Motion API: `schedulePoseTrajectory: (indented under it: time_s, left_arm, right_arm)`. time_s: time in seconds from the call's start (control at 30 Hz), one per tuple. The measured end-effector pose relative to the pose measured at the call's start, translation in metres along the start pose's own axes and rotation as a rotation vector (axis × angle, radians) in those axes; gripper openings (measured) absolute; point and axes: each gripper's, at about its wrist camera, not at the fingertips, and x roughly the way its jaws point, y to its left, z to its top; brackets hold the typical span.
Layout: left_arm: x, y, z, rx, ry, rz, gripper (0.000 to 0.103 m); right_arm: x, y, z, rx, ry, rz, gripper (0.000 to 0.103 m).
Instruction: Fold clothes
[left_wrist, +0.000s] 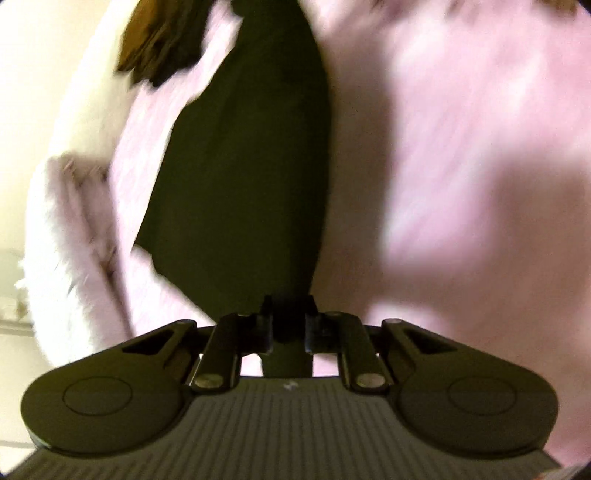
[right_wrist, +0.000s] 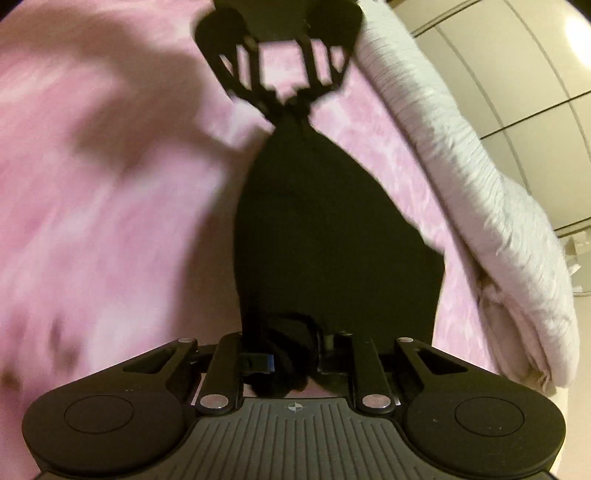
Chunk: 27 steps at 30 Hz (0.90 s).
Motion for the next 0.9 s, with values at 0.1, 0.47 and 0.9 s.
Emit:
schedulePoseTrajectory:
  time_s: [0.1, 0.47, 0.9]
  left_arm:
    - [-0.016, -0.016, 0.081, -0.081, -0.032, -0.071, 0.011]
    - [-0.027, 0.027, 0.168, -0.480, -0.078, -0.375, 0.037]
    - [0.119, 0.208, -0.006, -1.217, 0.129, -0.254, 0.061]
  right_arm:
    - [-0.027, -0.004, -0.067, -0.049, 0.022, 0.022, 0.017]
    - [-0.070, -0.002, -0.180, 0.382, 0.174, -0.028, 0.024]
    - [-0.061, -0.009, -0.197, 1.938, -0.036, 0.165, 0.077]
